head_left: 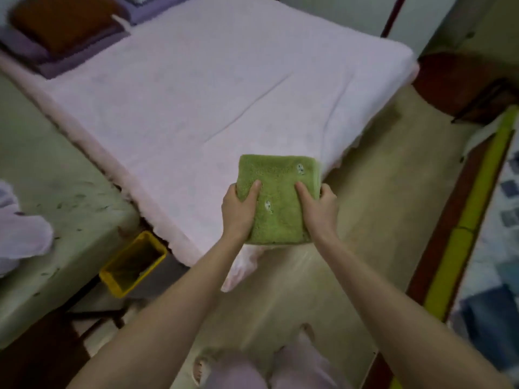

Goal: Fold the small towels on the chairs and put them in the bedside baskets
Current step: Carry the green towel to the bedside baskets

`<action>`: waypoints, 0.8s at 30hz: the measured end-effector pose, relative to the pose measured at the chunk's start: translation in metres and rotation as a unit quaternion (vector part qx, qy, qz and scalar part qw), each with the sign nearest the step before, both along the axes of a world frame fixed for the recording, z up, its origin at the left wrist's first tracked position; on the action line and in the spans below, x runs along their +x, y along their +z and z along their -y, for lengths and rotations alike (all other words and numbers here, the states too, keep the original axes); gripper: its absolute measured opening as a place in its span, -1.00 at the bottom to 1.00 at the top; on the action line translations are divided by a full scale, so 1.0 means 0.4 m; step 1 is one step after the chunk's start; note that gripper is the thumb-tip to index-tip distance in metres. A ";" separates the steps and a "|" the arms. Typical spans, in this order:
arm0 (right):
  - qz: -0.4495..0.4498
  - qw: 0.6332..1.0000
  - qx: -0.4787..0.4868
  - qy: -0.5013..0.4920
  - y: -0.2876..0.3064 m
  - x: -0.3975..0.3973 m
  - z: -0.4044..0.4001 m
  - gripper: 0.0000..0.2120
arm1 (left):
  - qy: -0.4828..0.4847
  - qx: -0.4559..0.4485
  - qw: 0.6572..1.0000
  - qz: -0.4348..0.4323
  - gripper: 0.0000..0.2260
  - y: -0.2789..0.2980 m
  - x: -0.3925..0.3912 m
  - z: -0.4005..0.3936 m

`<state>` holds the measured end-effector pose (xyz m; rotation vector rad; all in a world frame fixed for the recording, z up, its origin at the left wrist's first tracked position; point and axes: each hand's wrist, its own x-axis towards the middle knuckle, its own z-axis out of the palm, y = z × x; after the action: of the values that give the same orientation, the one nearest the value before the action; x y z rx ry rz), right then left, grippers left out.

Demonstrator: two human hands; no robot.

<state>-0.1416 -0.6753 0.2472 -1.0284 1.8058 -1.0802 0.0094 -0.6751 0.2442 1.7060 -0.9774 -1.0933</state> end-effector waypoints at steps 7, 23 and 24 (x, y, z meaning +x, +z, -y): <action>-0.021 0.990 -0.019 -0.137 0.039 -0.526 0.164 -0.75 | -0.132 -0.025 0.991 -0.014 -0.65 0.042 -0.541 0.250; 0.031 0.956 -0.066 -0.283 0.126 -1.297 0.859 -0.71 | -0.369 -0.079 0.926 -0.003 -0.60 0.125 -1.363 1.119; 0.029 0.952 -0.069 -0.298 0.131 -1.349 0.898 -0.66 | -0.382 -0.074 0.921 -0.007 -0.55 0.132 -1.423 1.170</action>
<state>-0.6814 -1.0345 0.2998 -0.5154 2.0728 -1.5929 -0.5599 -1.1432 0.2971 1.1929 -1.7455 -1.4581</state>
